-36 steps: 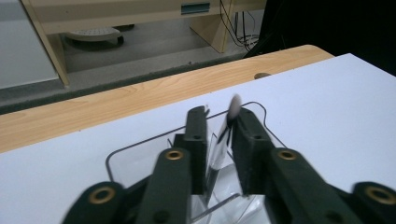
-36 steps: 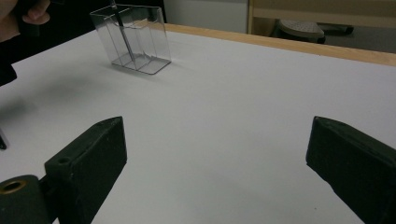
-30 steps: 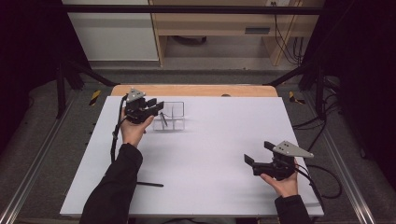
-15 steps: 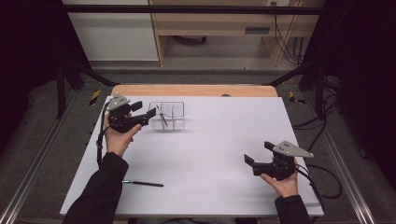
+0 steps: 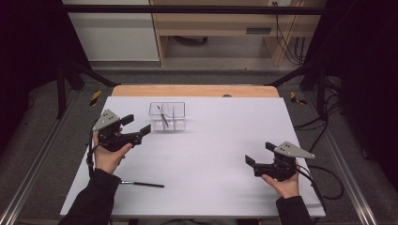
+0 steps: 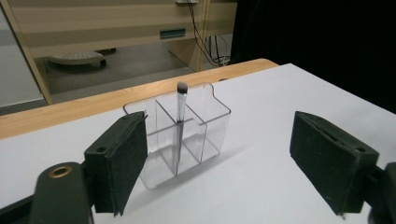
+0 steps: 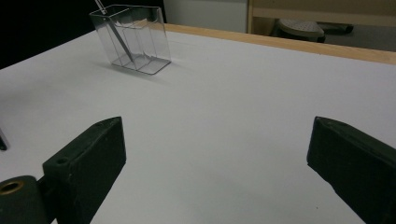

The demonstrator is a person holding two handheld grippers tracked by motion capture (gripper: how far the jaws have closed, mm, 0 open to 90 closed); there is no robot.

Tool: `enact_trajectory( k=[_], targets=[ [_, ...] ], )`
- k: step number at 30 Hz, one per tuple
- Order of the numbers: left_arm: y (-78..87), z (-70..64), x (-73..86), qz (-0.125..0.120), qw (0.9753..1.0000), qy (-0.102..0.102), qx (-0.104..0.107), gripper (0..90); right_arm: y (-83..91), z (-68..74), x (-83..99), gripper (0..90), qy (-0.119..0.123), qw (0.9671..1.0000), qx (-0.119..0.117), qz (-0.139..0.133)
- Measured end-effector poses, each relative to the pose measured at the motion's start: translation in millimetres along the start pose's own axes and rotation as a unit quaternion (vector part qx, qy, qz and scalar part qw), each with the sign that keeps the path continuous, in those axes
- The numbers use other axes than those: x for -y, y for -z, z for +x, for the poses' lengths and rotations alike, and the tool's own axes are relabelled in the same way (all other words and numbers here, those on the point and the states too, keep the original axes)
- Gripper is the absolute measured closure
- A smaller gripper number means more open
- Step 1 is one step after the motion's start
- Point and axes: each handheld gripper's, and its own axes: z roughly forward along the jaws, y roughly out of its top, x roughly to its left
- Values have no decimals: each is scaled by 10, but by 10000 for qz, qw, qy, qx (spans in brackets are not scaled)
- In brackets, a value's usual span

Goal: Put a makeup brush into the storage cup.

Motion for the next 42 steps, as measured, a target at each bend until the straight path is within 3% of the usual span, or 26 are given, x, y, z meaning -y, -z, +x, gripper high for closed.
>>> enact_trajectory(
  k=[9,18,30,33,42],
  targets=[
    [139,-35,258,50,9999,76,-92,154,11,4,-3,51,-28,10000,3,-8],
    [313,-64,395,101,9999,47,-130,139,16,1,-4,52,-11,10000,-3,-26],
    [523,85,626,235,9996,-27,-147,97,18,4,-1,49,9,10000,45,3],
    [551,113,646,241,9996,-5,-122,88,15,7,2,49,10,10000,49,24],
    [537,99,696,484,9986,-216,-20,77,26,7,-4,49,-20,10000,41,-8]
  ],
)
